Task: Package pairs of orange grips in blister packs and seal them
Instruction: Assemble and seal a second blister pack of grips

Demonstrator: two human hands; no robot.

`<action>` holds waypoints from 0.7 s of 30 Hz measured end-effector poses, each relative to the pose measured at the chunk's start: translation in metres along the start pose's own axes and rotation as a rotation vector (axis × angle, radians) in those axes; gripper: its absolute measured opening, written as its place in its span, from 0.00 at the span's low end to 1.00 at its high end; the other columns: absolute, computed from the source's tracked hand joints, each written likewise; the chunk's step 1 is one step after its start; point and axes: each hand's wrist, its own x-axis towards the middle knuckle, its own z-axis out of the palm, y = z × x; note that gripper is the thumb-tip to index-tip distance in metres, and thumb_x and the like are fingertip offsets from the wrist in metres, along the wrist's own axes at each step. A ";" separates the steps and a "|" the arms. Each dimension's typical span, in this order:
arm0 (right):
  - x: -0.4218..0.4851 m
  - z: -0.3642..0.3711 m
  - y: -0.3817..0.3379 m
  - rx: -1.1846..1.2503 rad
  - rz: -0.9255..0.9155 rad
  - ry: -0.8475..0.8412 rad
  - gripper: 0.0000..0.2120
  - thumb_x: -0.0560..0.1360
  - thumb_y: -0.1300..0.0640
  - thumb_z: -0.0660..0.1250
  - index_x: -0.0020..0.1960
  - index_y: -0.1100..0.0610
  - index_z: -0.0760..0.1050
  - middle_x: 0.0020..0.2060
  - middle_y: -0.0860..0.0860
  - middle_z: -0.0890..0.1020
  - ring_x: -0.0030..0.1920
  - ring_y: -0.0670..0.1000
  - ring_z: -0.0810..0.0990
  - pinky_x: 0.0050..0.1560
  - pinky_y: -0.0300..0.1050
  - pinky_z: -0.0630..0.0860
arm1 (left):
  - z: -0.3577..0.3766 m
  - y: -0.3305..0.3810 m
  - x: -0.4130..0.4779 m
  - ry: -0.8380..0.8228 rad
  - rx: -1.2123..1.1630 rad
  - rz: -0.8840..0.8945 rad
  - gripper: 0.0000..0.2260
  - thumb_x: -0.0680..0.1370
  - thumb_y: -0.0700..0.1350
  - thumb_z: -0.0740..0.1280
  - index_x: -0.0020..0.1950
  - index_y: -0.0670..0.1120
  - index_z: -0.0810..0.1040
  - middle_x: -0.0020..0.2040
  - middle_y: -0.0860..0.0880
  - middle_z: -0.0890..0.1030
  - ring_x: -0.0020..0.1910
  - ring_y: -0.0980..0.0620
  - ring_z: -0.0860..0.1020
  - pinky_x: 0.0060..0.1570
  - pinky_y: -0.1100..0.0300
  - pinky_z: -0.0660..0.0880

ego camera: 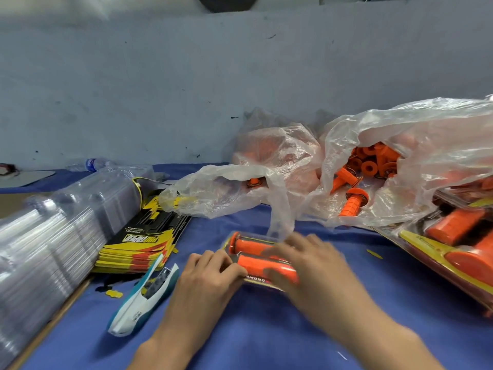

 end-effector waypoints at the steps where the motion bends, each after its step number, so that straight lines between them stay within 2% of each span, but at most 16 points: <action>1: -0.007 0.009 -0.010 -0.057 -0.062 -0.046 0.14 0.67 0.39 0.71 0.51 0.41 0.79 0.44 0.42 0.79 0.43 0.49 0.79 0.40 0.45 0.76 | 0.000 0.002 0.000 -0.002 -0.015 -0.021 0.11 0.78 0.54 0.60 0.43 0.54 0.81 0.39 0.54 0.75 0.39 0.50 0.75 0.41 0.55 0.69; 3: -0.019 0.028 -0.017 -0.152 -0.107 -0.084 0.16 0.61 0.44 0.77 0.48 0.43 0.80 0.40 0.44 0.78 0.40 0.50 0.79 0.39 0.45 0.76 | 0.000 0.003 -0.001 -0.017 -0.046 -0.041 0.13 0.77 0.57 0.60 0.43 0.54 0.81 0.40 0.55 0.76 0.39 0.51 0.76 0.43 0.56 0.67; 6: -0.026 0.039 -0.008 -0.203 -0.093 -0.022 0.13 0.63 0.55 0.78 0.43 0.46 0.77 0.39 0.46 0.76 0.38 0.52 0.77 0.39 0.46 0.72 | 0.000 0.001 -0.005 -0.044 -0.087 -0.029 0.09 0.76 0.58 0.67 0.42 0.54 0.80 0.40 0.57 0.76 0.40 0.53 0.75 0.45 0.59 0.66; 8: -0.029 0.042 -0.003 -0.205 -0.114 0.068 0.10 0.68 0.55 0.77 0.41 0.48 0.75 0.39 0.47 0.75 0.38 0.53 0.75 0.39 0.46 0.69 | -0.002 -0.003 -0.007 -0.050 -0.119 -0.040 0.09 0.74 0.58 0.71 0.41 0.54 0.80 0.40 0.57 0.76 0.40 0.53 0.76 0.46 0.59 0.66; 11: -0.035 0.044 0.004 -0.220 -0.153 0.184 0.05 0.73 0.55 0.70 0.39 0.51 0.75 0.42 0.49 0.75 0.39 0.55 0.74 0.37 0.48 0.71 | -0.007 -0.009 -0.008 -0.069 -0.129 -0.058 0.13 0.74 0.63 0.63 0.40 0.55 0.78 0.40 0.59 0.76 0.41 0.54 0.76 0.47 0.59 0.69; 13: -0.039 0.042 0.010 -0.226 -0.151 0.231 0.08 0.75 0.53 0.64 0.39 0.53 0.75 0.42 0.50 0.75 0.37 0.55 0.74 0.35 0.50 0.73 | -0.008 -0.014 -0.010 -0.073 -0.130 -0.056 0.14 0.75 0.63 0.61 0.39 0.55 0.77 0.40 0.60 0.76 0.41 0.56 0.76 0.47 0.61 0.68; 16: -0.044 0.039 0.018 -0.262 -0.161 0.260 0.11 0.77 0.53 0.60 0.38 0.53 0.75 0.38 0.50 0.74 0.34 0.54 0.73 0.34 0.48 0.71 | -0.009 -0.018 -0.012 -0.092 -0.127 -0.069 0.12 0.73 0.63 0.65 0.39 0.55 0.75 0.40 0.60 0.75 0.39 0.58 0.75 0.44 0.64 0.69; 21: -0.051 0.034 0.032 -0.257 -0.150 0.244 0.13 0.76 0.49 0.60 0.34 0.52 0.73 0.33 0.47 0.73 0.32 0.53 0.74 0.37 0.45 0.66 | -0.010 -0.022 -0.015 -0.126 -0.137 -0.109 0.12 0.72 0.63 0.64 0.39 0.56 0.73 0.40 0.60 0.75 0.38 0.60 0.75 0.35 0.65 0.71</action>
